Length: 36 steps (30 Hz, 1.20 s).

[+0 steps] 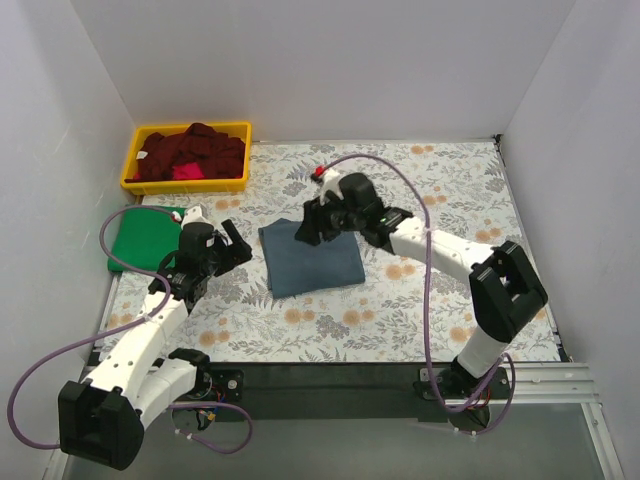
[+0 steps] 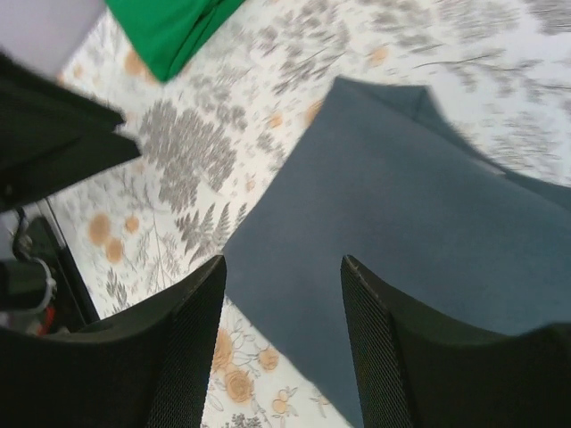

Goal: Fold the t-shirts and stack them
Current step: Neatly place the folded tshirt to the corner

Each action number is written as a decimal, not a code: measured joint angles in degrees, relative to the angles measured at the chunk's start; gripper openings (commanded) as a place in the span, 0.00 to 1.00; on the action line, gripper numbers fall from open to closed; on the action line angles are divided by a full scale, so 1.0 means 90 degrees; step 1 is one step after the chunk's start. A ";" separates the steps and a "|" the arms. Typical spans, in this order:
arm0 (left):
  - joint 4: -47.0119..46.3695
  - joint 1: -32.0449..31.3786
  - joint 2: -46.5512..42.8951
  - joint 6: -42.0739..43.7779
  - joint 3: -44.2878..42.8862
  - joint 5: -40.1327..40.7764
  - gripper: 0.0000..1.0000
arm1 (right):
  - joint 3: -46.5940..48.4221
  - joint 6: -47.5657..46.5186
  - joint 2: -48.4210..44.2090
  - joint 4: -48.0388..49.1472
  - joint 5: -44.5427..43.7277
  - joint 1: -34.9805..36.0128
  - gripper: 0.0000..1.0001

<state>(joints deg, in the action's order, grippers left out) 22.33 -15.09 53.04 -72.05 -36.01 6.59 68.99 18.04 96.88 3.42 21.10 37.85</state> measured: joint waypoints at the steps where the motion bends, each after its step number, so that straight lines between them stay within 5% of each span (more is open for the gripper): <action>1: 0.0041 0.0041 0.0000 -0.0029 0.0000 0.0007 0.84 | 0.0000 -0.0206 -0.0068 -0.0146 -0.0296 0.0393 0.62; 10: 0.0301 0.1061 0.0049 -0.0318 -0.0002 0.0223 0.85 | 0.0789 -0.1559 0.1171 -0.1583 -0.2654 0.2807 0.63; 23: 0.0471 0.1600 0.0219 -0.0539 -0.0002 0.0321 0.98 | 0.1540 -0.2346 0.2288 -0.2057 -0.4112 0.3687 0.61; 28: 0.0474 0.1617 0.0221 -0.0539 -0.0002 0.0347 0.98 | 0.1591 -0.2465 0.2416 -0.2004 -0.4413 0.3723 0.45; 32: 0.0471 0.1617 0.0226 -0.0539 -0.0002 0.0333 0.98 | 0.1593 -0.2562 0.2475 -0.1972 -0.4624 0.3740 0.23; 33: 0.0469 0.1617 0.0231 -0.0539 -0.0002 0.0306 0.98 | 0.1593 -0.2579 0.2492 -0.1962 -0.4673 0.3745 0.07; 34: 0.0464 0.1617 0.0245 -0.0539 -0.0002 0.0250 0.98 | 0.1593 -0.2628 0.2497 -0.1965 -0.4702 0.3745 0.01; 36: 0.0442 0.1617 0.0313 -0.0554 -0.0002 0.0136 0.98 | 0.1591 -0.2637 0.2497 -0.1962 -0.4765 0.3745 0.01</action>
<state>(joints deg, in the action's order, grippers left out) 26.30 -0.54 55.86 -77.03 -36.03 7.81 83.31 -5.69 119.35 -14.24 -21.78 71.55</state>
